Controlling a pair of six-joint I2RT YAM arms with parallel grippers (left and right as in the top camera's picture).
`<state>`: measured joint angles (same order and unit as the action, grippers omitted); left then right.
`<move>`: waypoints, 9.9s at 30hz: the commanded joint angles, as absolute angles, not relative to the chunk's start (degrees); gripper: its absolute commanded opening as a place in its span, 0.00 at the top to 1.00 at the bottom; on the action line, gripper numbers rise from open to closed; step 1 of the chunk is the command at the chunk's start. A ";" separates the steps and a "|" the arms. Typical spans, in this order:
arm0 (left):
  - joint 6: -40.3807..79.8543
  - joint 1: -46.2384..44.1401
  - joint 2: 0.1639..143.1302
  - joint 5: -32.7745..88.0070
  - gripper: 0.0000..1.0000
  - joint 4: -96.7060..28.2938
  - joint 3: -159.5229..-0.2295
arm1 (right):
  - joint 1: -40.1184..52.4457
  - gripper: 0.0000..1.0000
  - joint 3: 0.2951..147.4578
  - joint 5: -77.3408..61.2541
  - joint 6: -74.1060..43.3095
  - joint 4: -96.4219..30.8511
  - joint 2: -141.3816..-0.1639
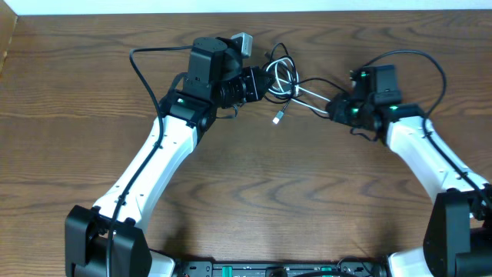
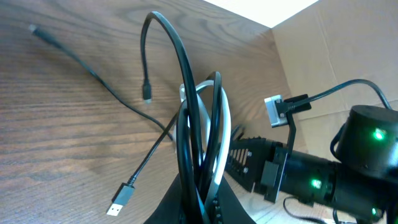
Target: Untangle cables
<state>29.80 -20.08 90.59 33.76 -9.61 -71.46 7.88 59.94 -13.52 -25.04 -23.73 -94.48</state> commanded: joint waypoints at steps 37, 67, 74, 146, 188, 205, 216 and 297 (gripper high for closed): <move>29.50 -16.08 84.90 34.04 0.93 -10.20 -73.36 | -10.17 0.26 69.87 -54.41 2.44 -29.41 -95.15; 68.29 -19.22 84.97 26.06 0.92 -11.79 -73.34 | 16.62 0.30 69.87 -64.07 12.62 -9.41 -95.13; 69.82 -19.22 84.97 26.26 0.92 -12.01 -73.34 | 17.58 0.37 69.87 -63.44 13.04 -9.41 -95.15; -12.45 -12.73 97.03 51.83 0.23 -27.92 -73.34 | 15.09 0.99 69.87 -59.13 9.06 -25.39 -95.15; 8.51 -18.57 104.18 42.98 0.36 -12.36 -73.34 | 11.68 0.99 70.02 -38.41 -12.69 -24.08 -95.13; 11.92 -20.49 104.18 42.83 0.36 -11.25 -73.34 | 11.84 0.99 70.02 -29.54 -17.37 -27.92 -95.15; 18.39 -26.65 104.18 30.81 0.36 -11.00 -73.34 | 11.84 0.99 70.02 -30.61 -17.37 -27.88 -95.15; 15.29 -17.65 87.77 56.29 0.92 -8.82 -73.73 | 5.67 0.33 73.76 -70.70 -12.21 -4.54 -95.15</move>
